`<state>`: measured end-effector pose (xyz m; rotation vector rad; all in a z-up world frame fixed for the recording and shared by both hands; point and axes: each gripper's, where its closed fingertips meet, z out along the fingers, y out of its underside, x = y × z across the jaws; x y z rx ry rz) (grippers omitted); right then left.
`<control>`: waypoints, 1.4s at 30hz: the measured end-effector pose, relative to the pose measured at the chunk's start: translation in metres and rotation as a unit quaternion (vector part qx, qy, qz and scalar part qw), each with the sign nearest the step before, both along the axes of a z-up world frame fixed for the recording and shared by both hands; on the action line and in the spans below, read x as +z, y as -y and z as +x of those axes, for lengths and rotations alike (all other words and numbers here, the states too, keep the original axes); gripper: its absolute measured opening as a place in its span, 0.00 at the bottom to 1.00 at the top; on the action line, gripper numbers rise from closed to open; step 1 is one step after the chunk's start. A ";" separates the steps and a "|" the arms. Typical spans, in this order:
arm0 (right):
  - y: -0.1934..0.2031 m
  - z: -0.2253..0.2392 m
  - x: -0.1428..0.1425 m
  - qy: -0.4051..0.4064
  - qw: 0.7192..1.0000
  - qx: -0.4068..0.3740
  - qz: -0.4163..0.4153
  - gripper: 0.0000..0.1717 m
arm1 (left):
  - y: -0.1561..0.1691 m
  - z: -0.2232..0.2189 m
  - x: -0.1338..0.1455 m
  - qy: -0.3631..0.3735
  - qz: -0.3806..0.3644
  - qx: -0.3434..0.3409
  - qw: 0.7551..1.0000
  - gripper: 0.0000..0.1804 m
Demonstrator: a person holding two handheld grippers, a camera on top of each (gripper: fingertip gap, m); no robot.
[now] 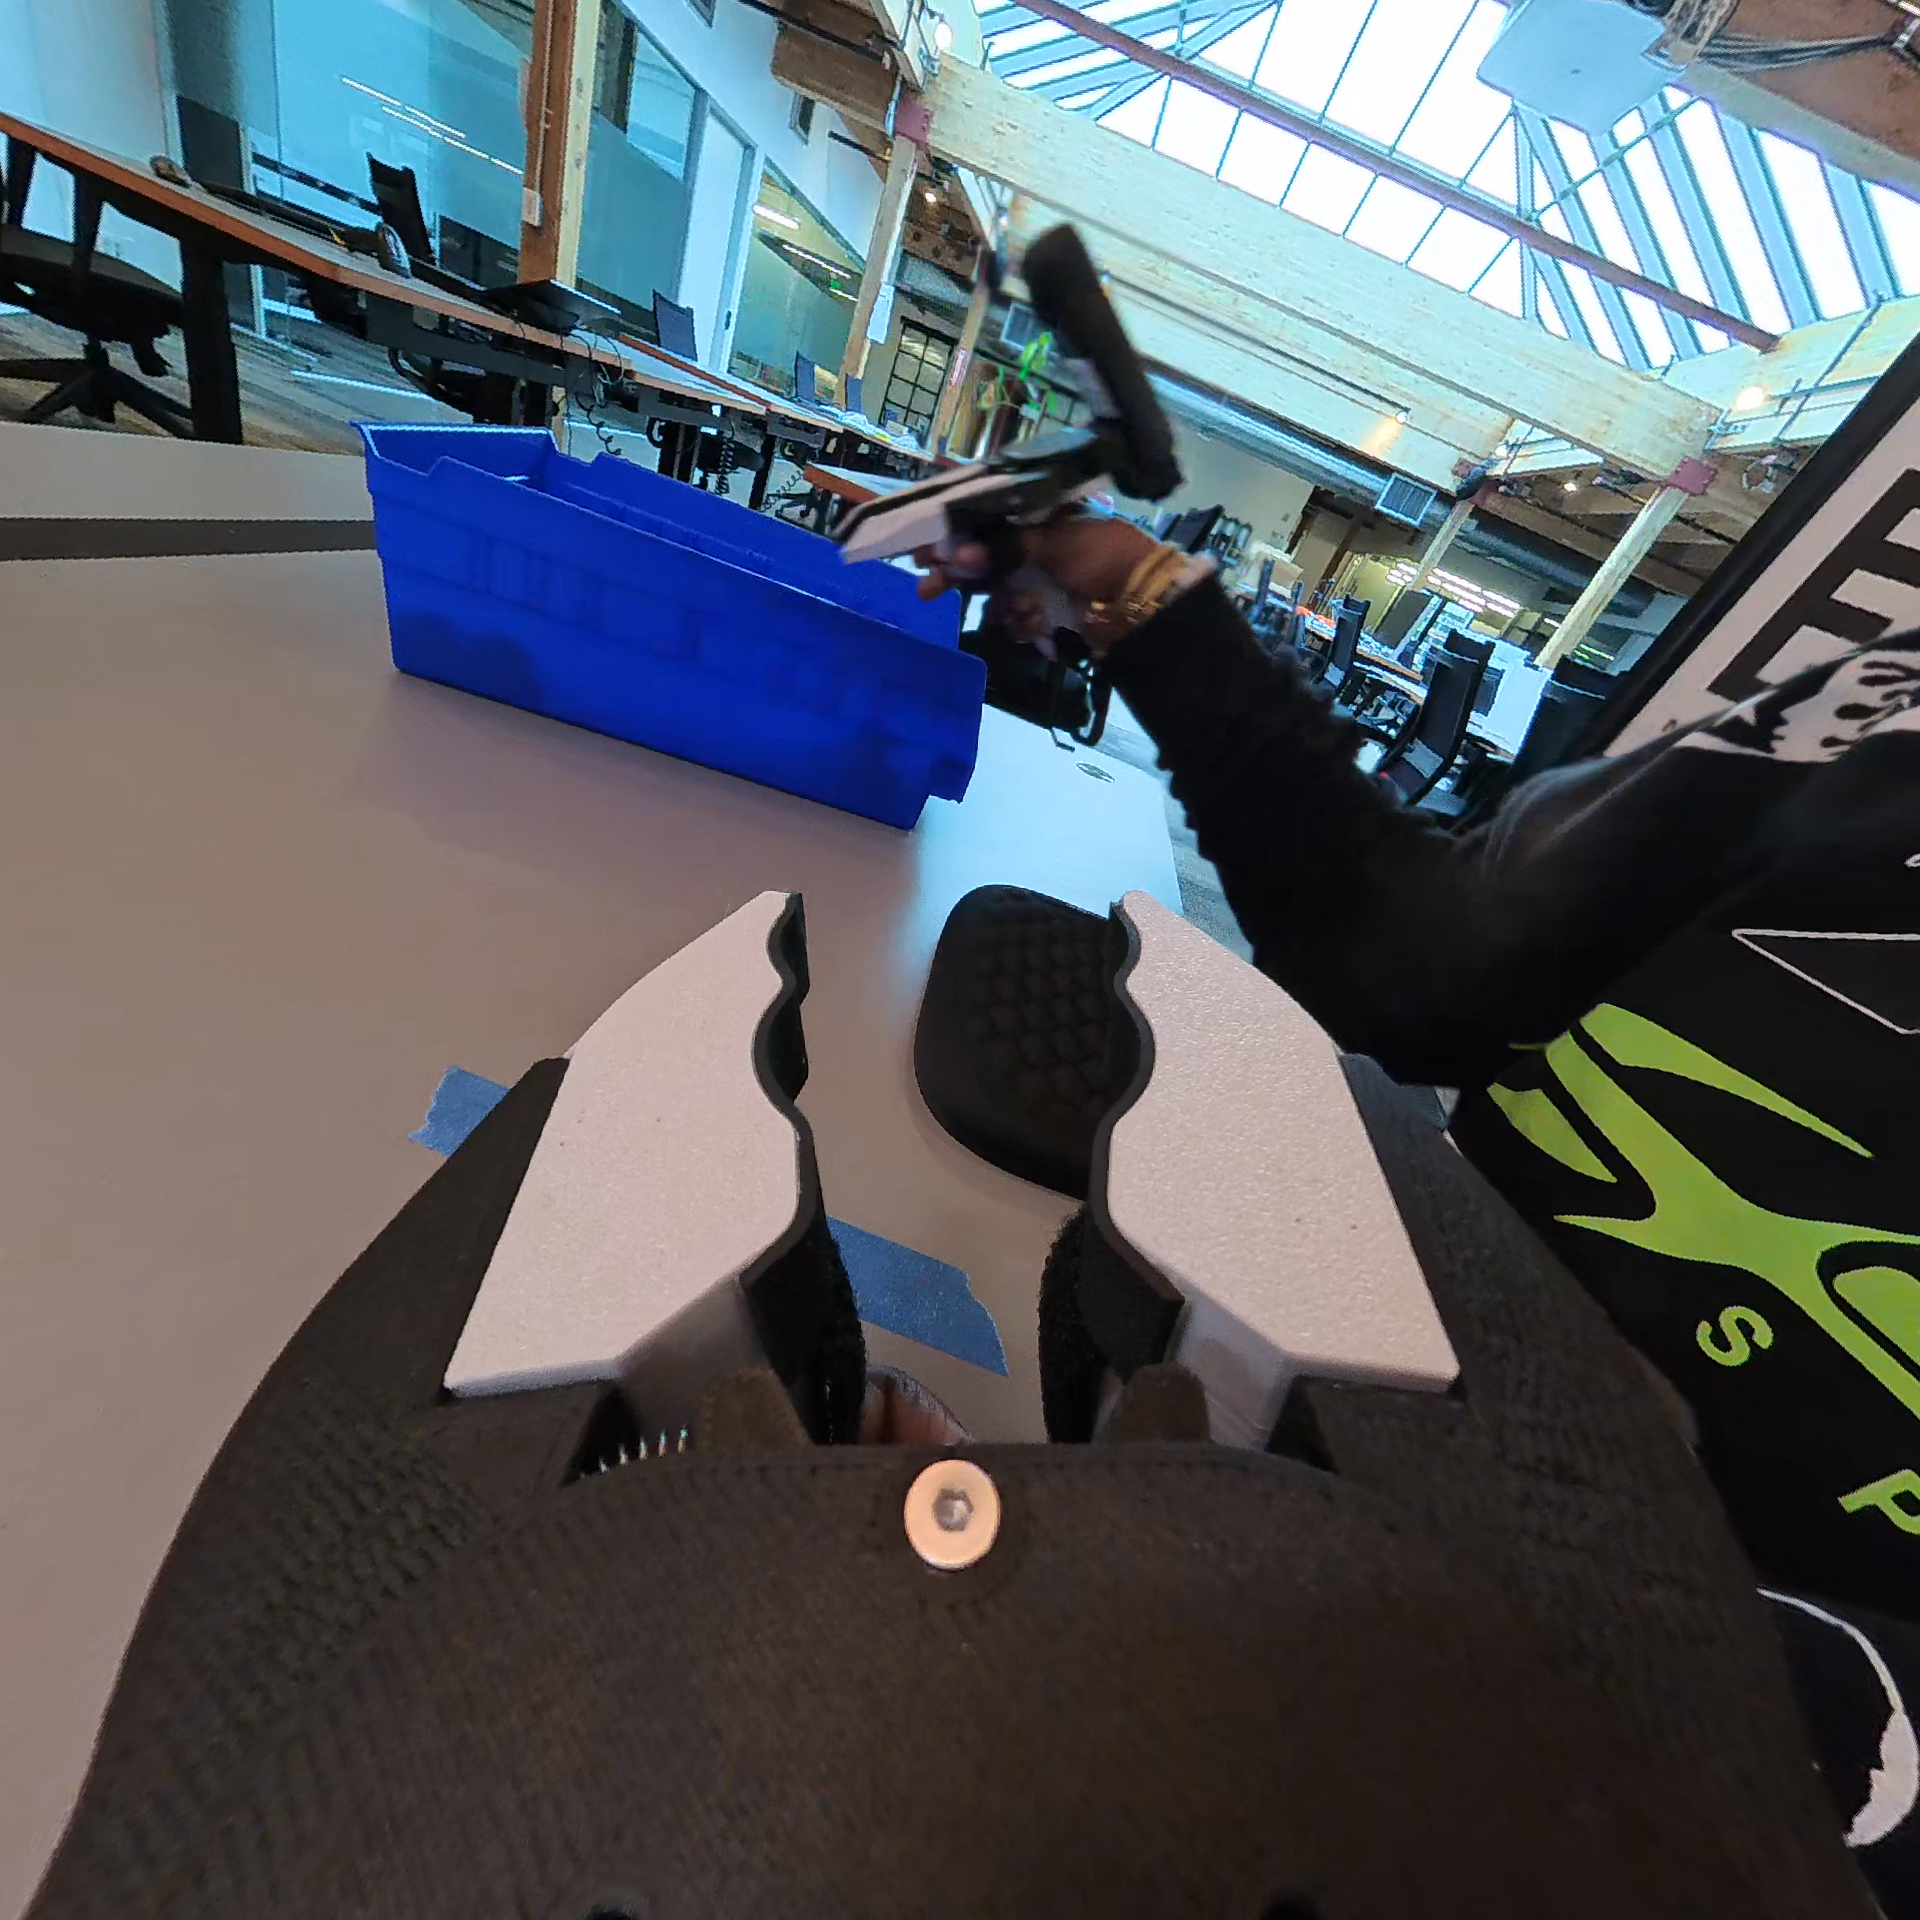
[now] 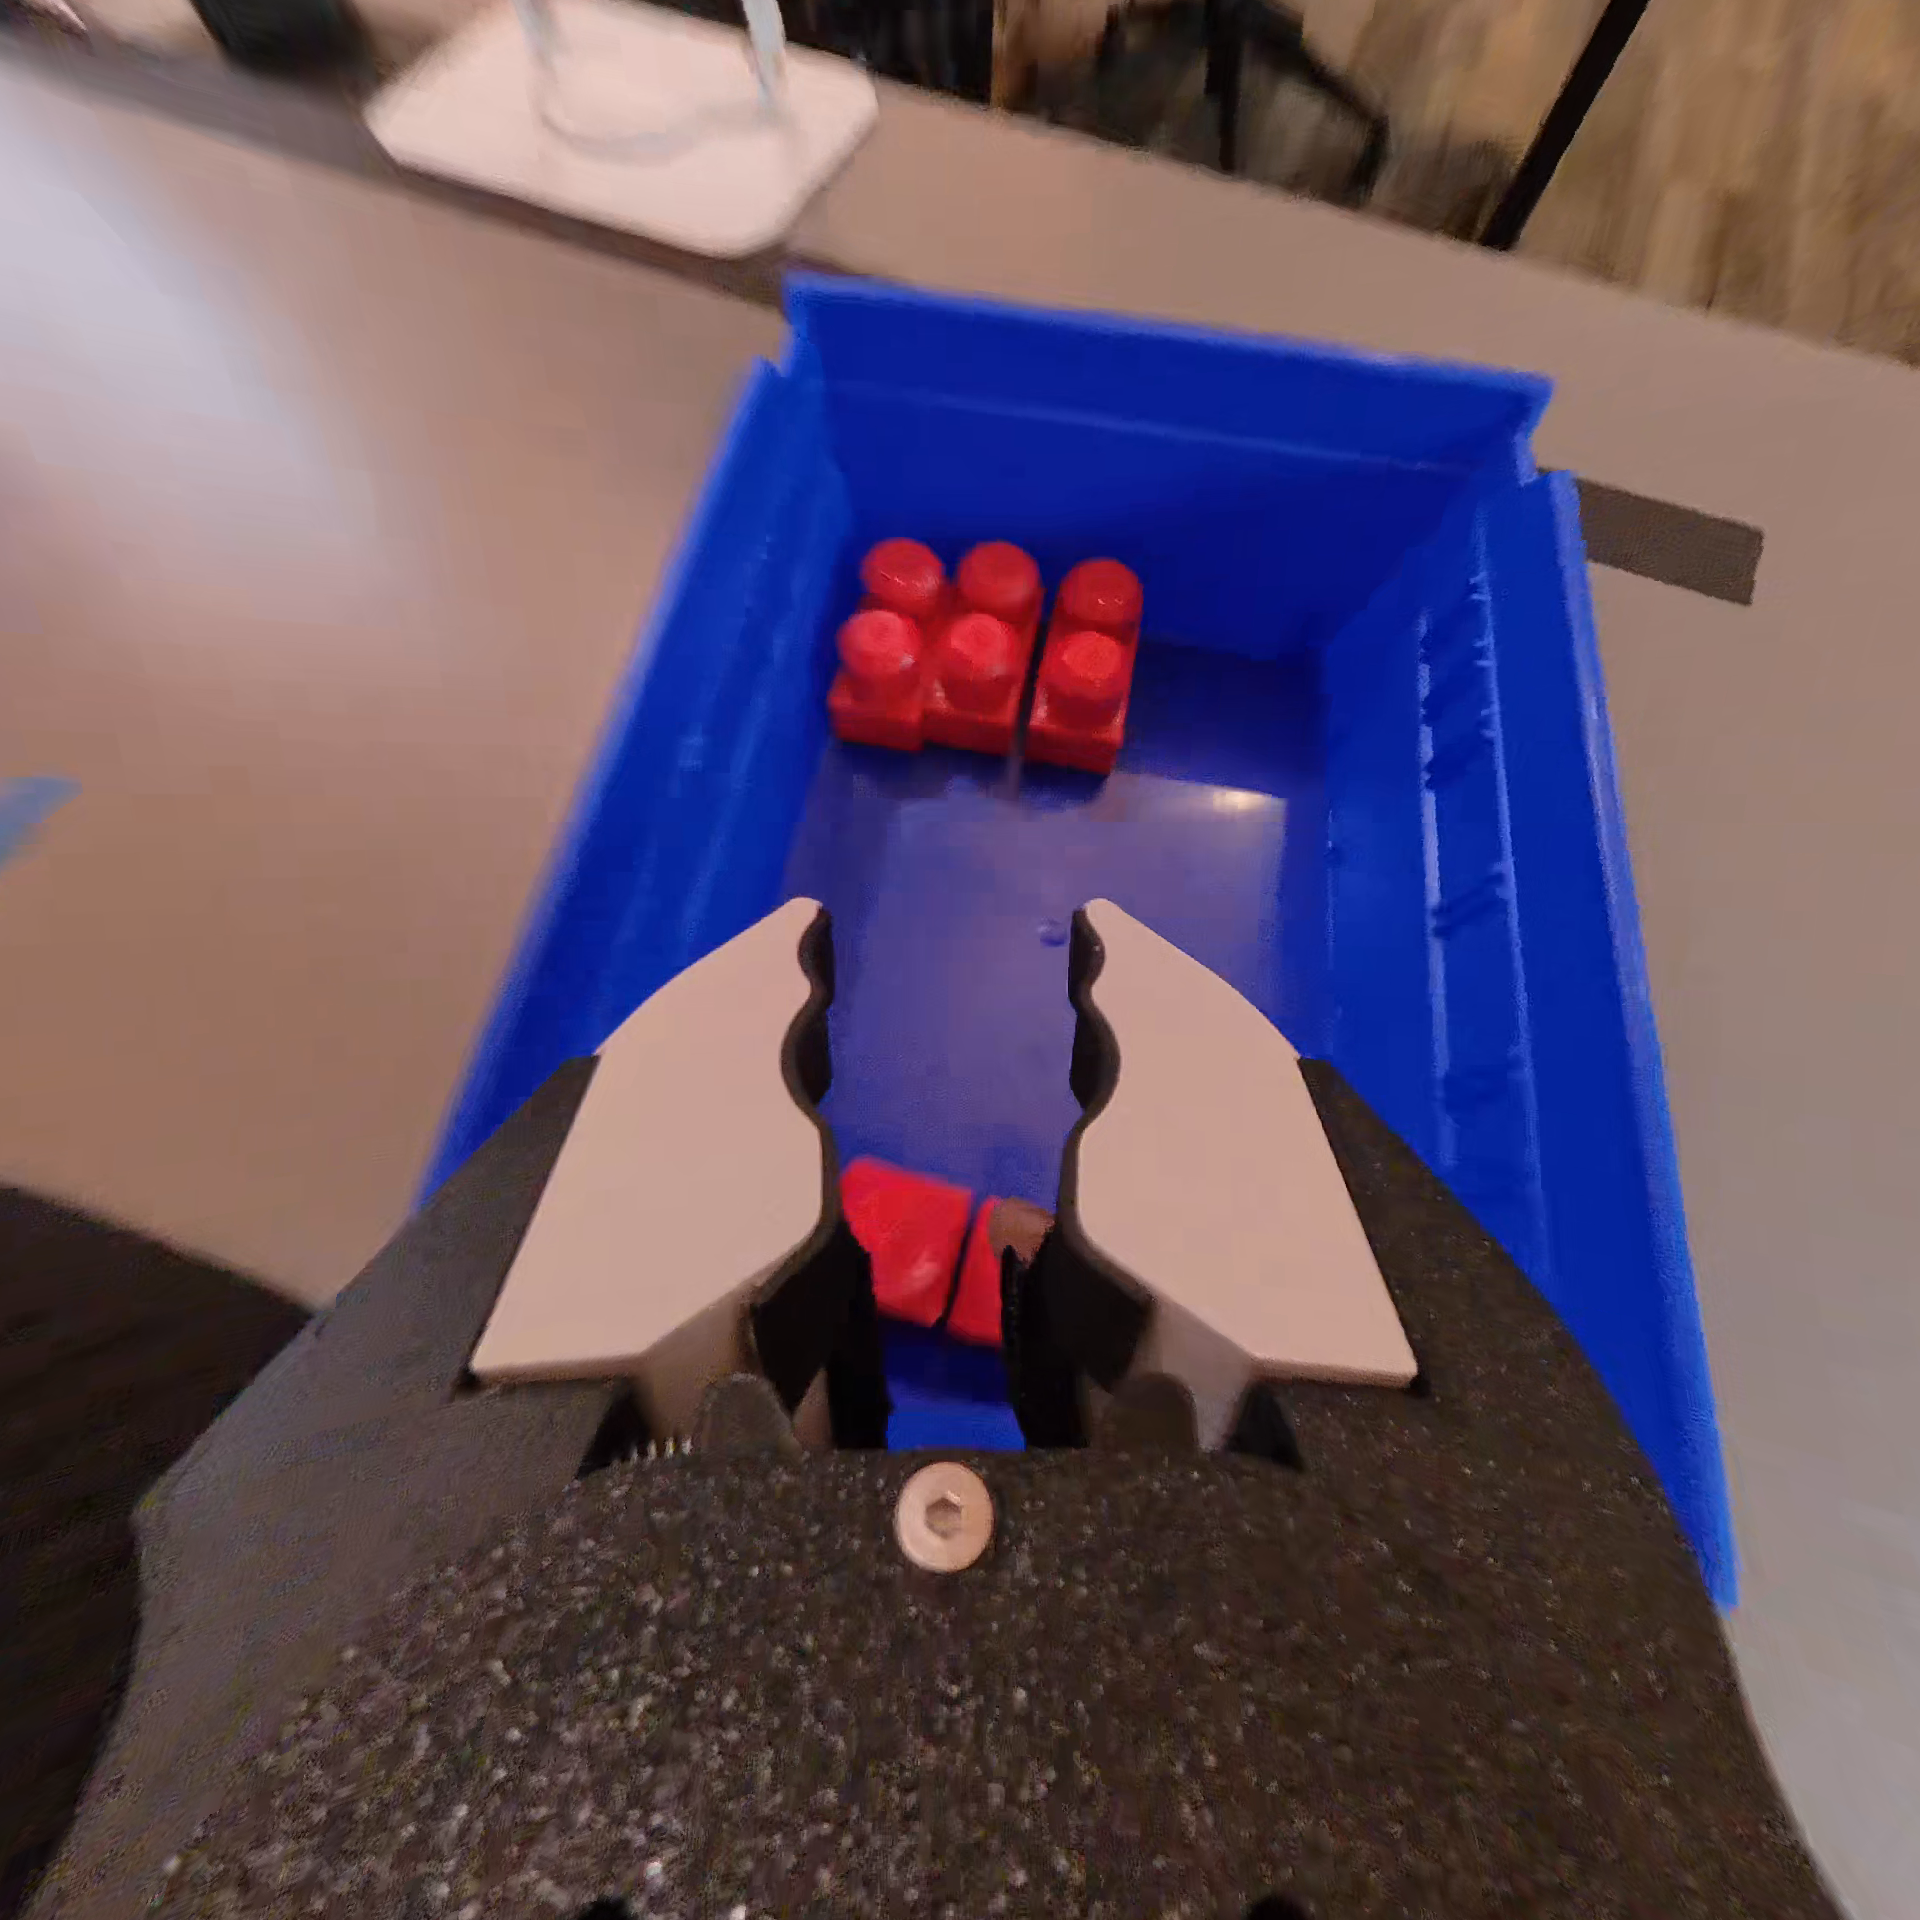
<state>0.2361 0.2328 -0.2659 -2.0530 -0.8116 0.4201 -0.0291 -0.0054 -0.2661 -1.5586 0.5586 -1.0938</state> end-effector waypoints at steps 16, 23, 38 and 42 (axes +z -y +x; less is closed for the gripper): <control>0.093 -0.025 -0.032 0.010 0.982 -0.095 0.161 0.13 | 0.001 0.000 0.000 -0.005 0.007 0.005 1.000 0.30; 0.093 -0.039 -0.032 0.062 0.968 -0.150 0.191 0.04 | 0.000 0.000 0.000 -0.002 0.004 0.006 1.000 0.30; 0.083 -0.091 -0.035 0.033 0.976 -0.128 0.174 0.03 | 0.000 0.000 0.001 -0.003 0.007 0.007 1.000 0.30; 0.093 -0.092 -0.018 -0.002 0.969 -0.122 0.215 0.22 | 0.000 0.000 0.001 -0.003 0.007 0.008 1.000 0.30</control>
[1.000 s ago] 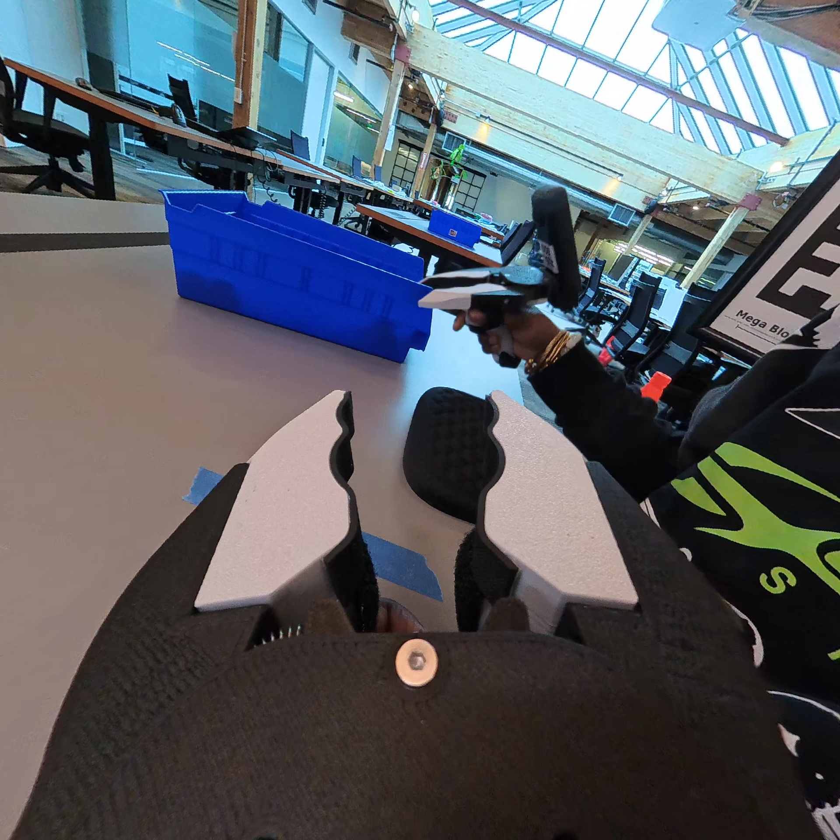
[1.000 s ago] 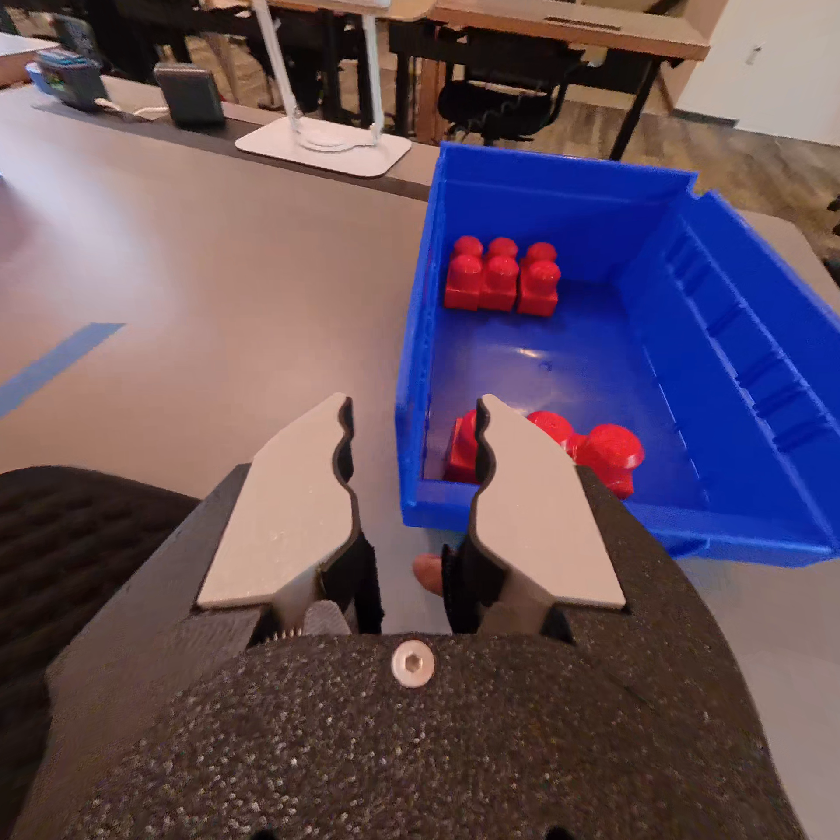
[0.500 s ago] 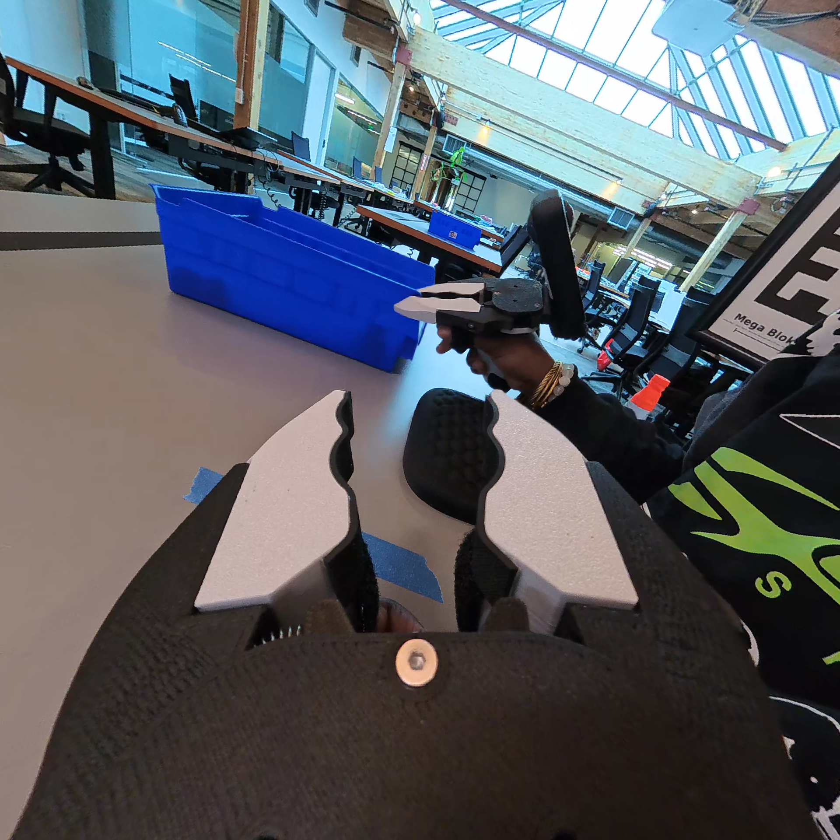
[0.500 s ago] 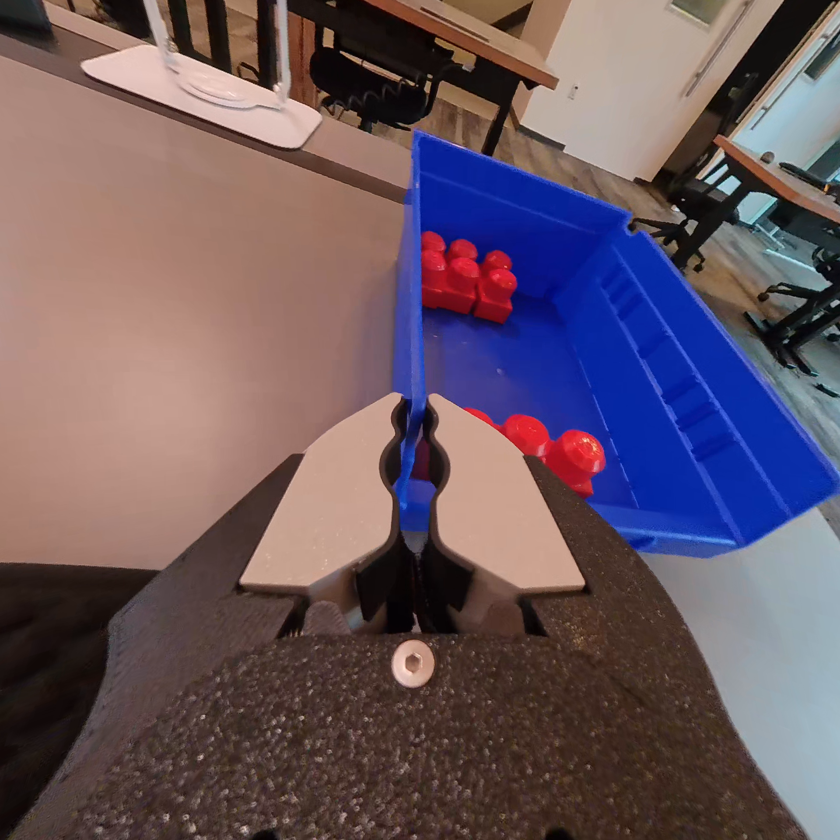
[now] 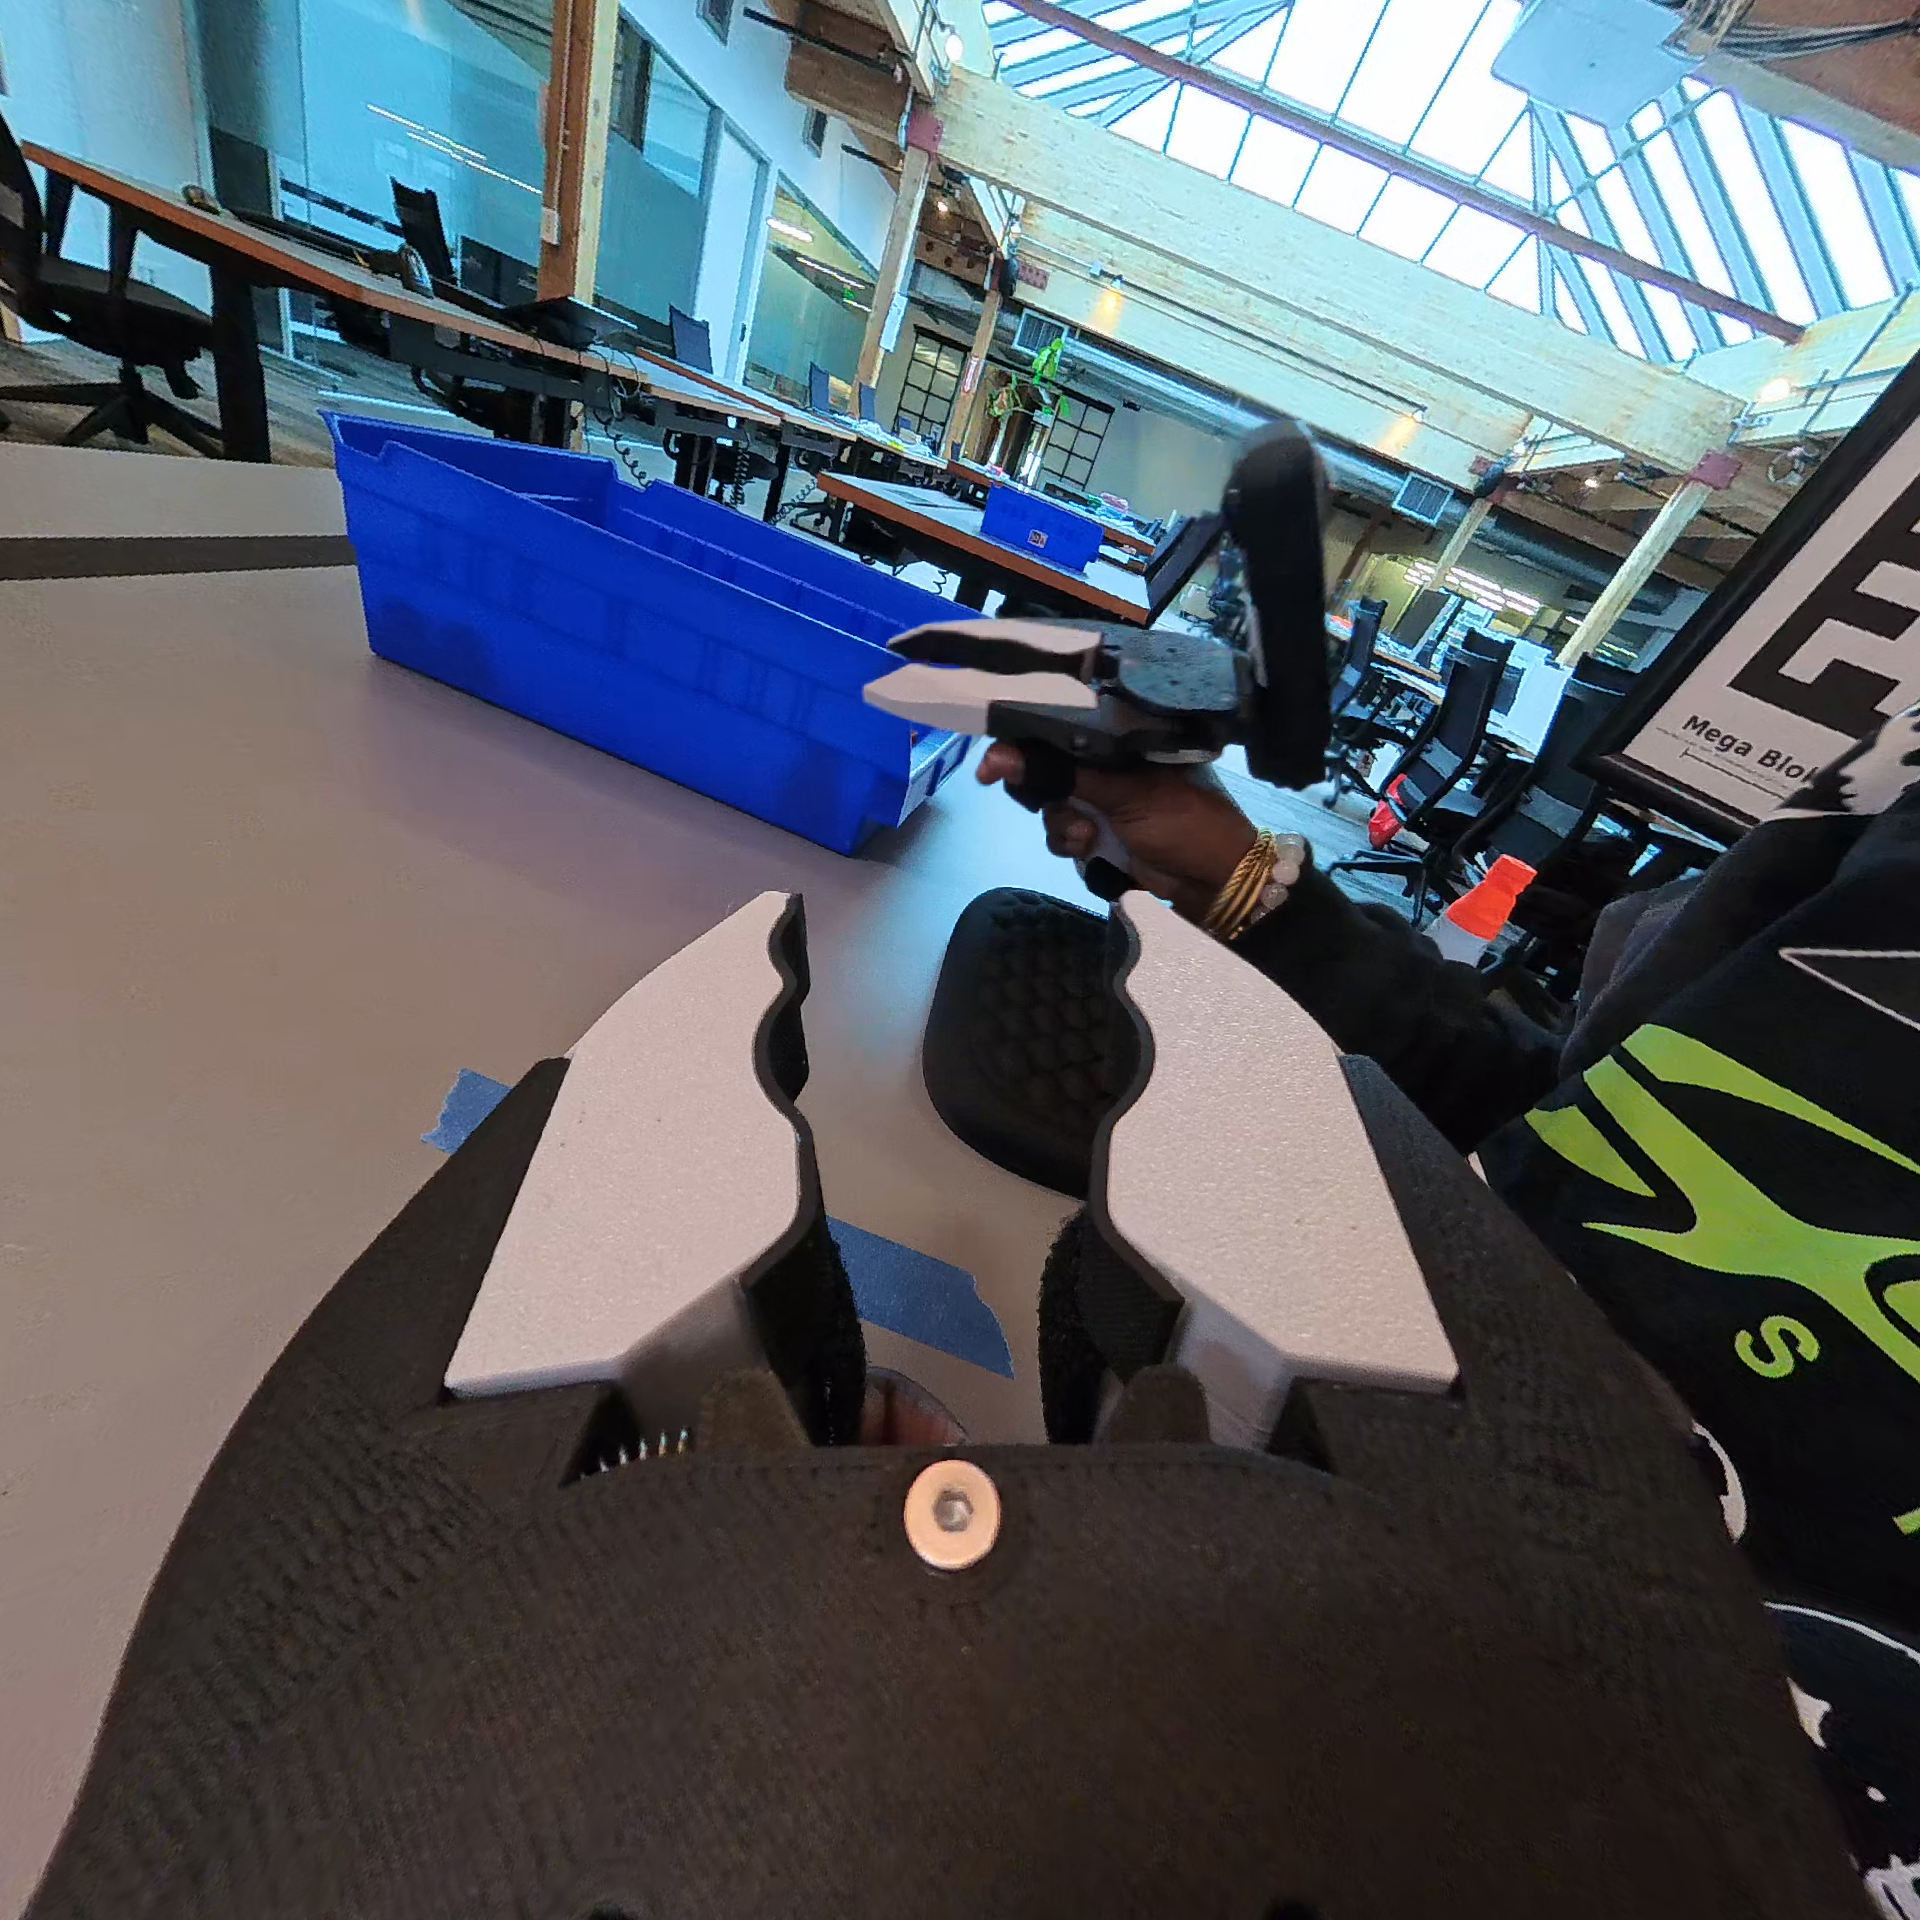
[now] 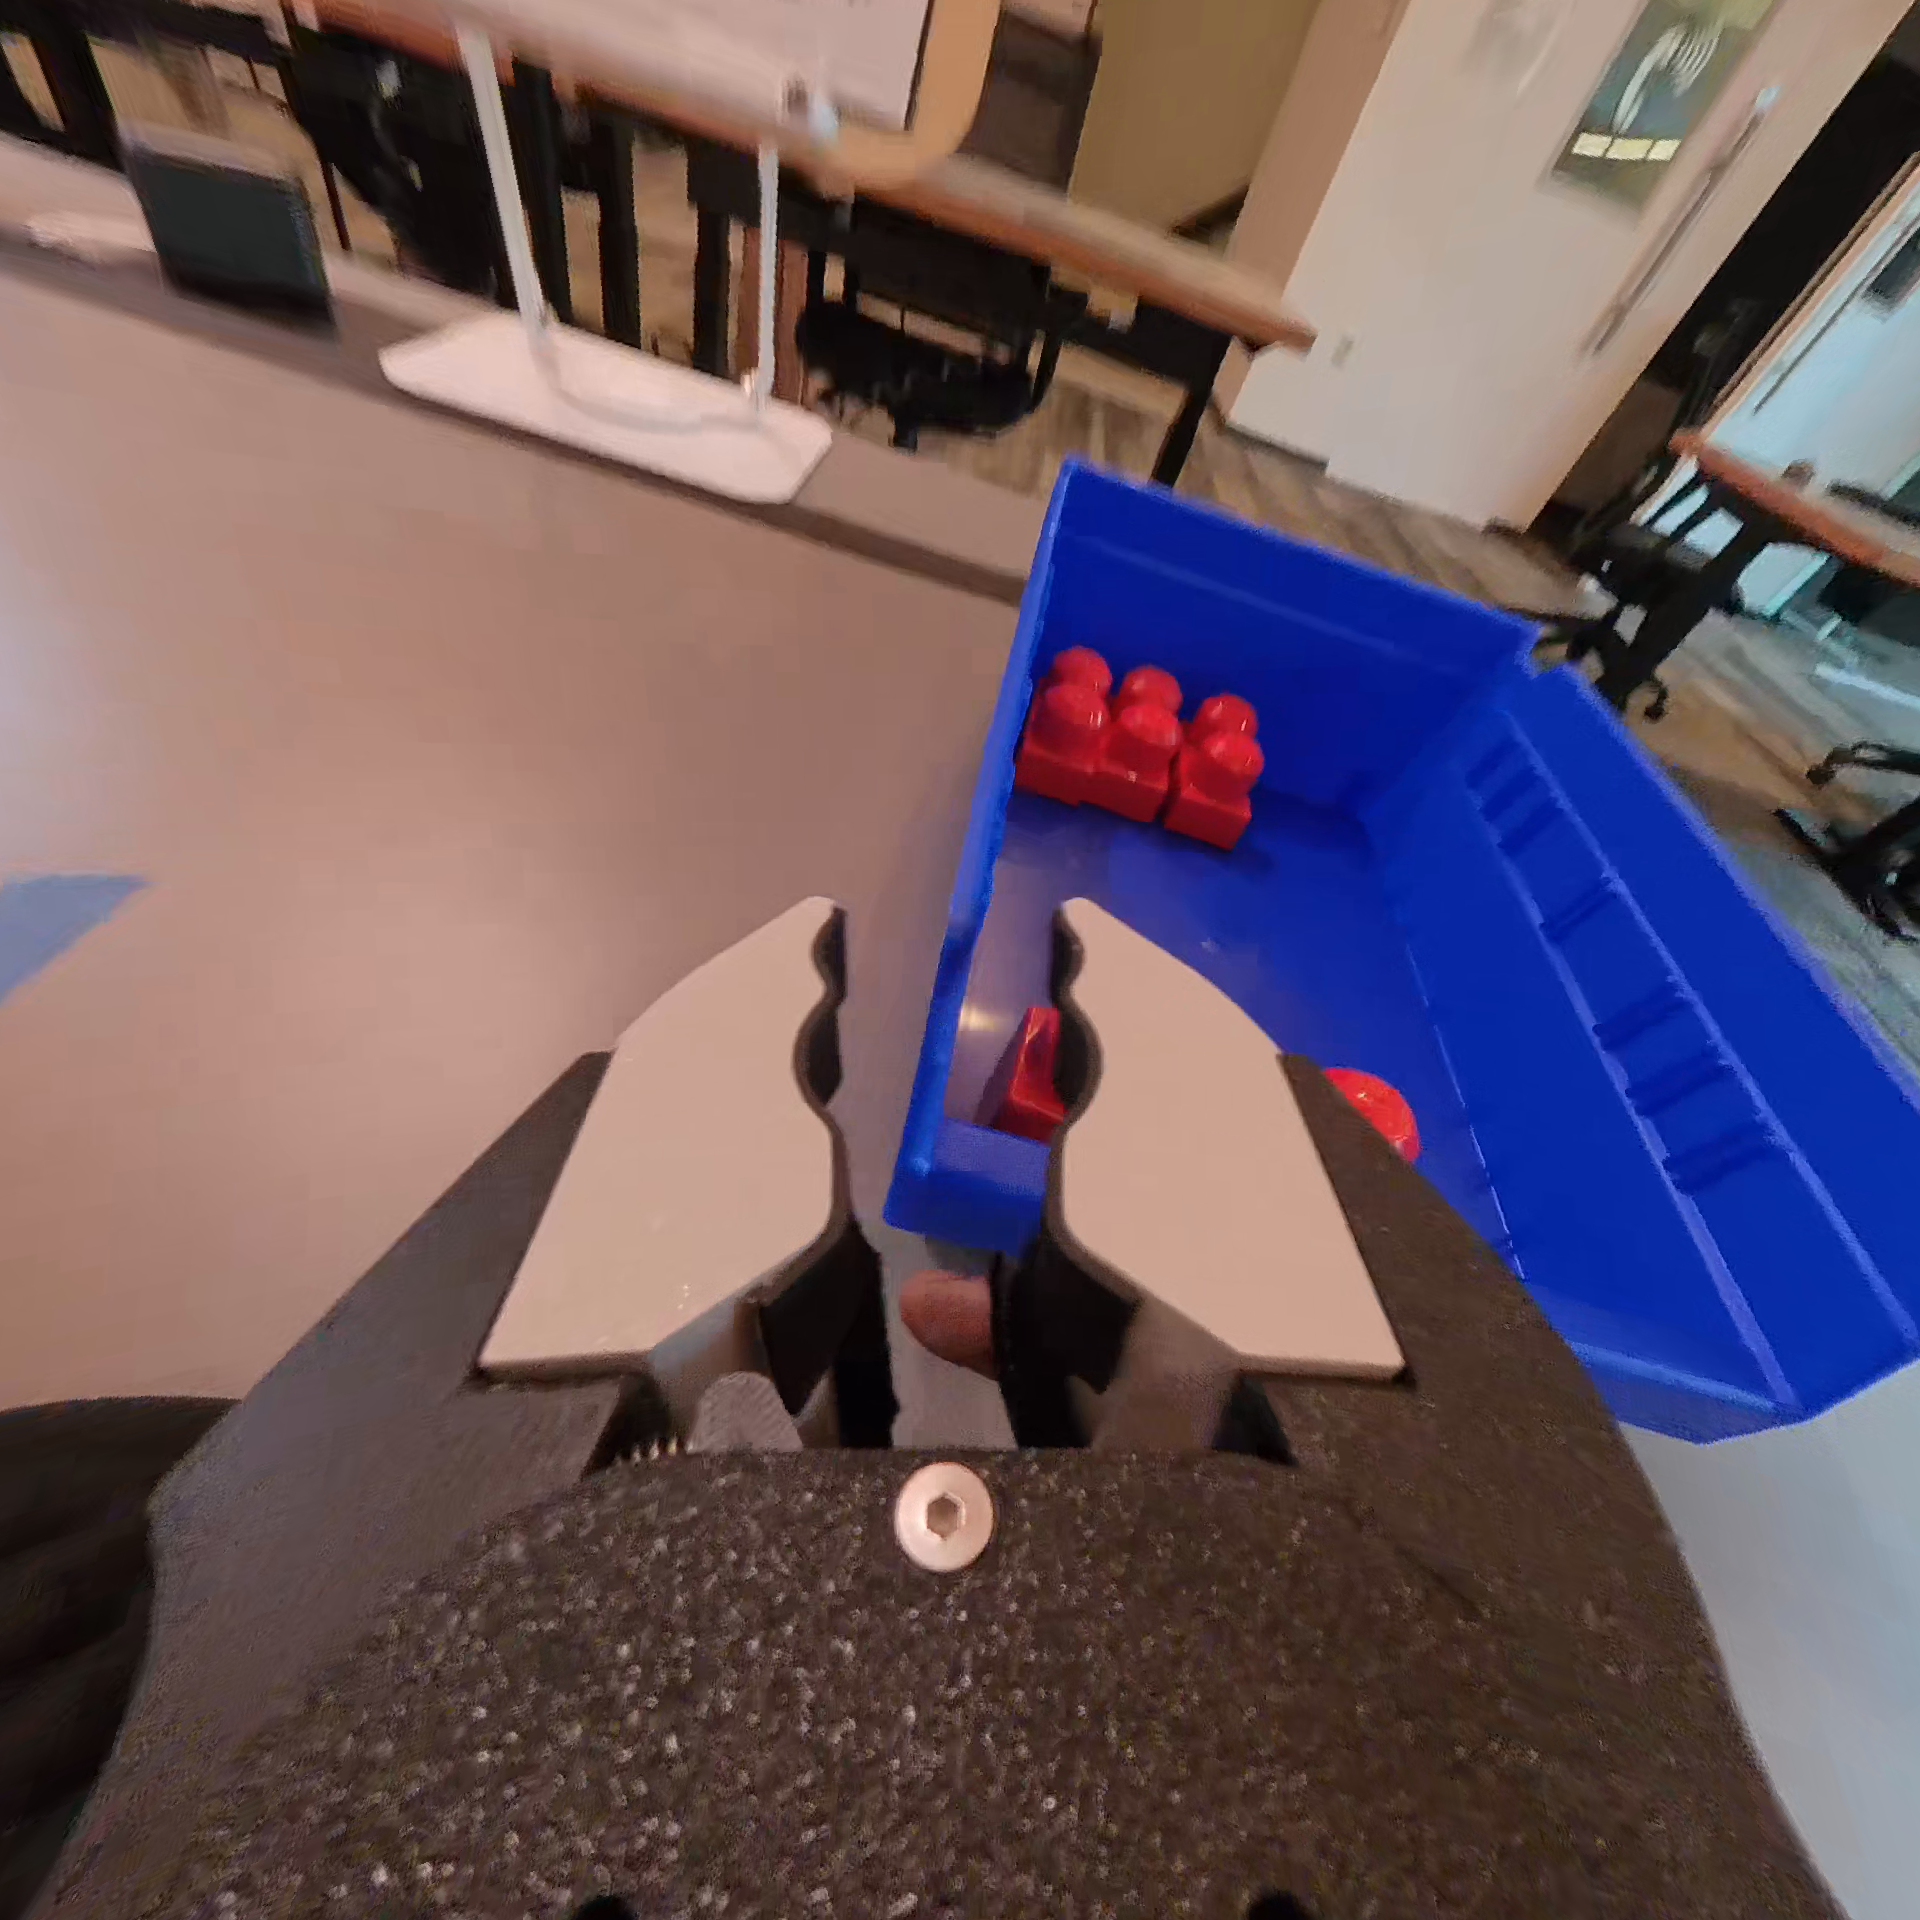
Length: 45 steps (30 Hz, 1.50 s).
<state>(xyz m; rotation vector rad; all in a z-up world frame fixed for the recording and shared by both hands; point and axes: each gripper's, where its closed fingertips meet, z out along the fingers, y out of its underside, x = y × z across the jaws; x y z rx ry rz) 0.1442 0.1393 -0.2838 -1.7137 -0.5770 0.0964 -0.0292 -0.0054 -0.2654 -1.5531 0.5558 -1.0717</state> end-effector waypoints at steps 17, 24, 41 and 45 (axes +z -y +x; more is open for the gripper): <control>0.061 -0.064 -0.013 0.009 0.983 0.182 0.014 0.33 | 0.032 -0.091 0.075 -0.122 0.033 0.185 0.975 0.31; 0.064 -0.070 -0.021 0.037 0.979 0.201 0.007 0.33 | 0.097 -0.306 0.054 -0.297 -0.145 0.565 0.756 0.34; 0.065 -0.069 -0.019 0.019 0.978 0.205 0.007 0.33 | 0.098 -0.366 -0.059 -0.311 -0.304 0.576 0.692 0.20; 0.065 -0.070 -0.020 0.021 0.978 0.207 0.005 0.33 | 0.098 -0.362 -0.042 -0.288 -0.259 0.589 0.709 0.19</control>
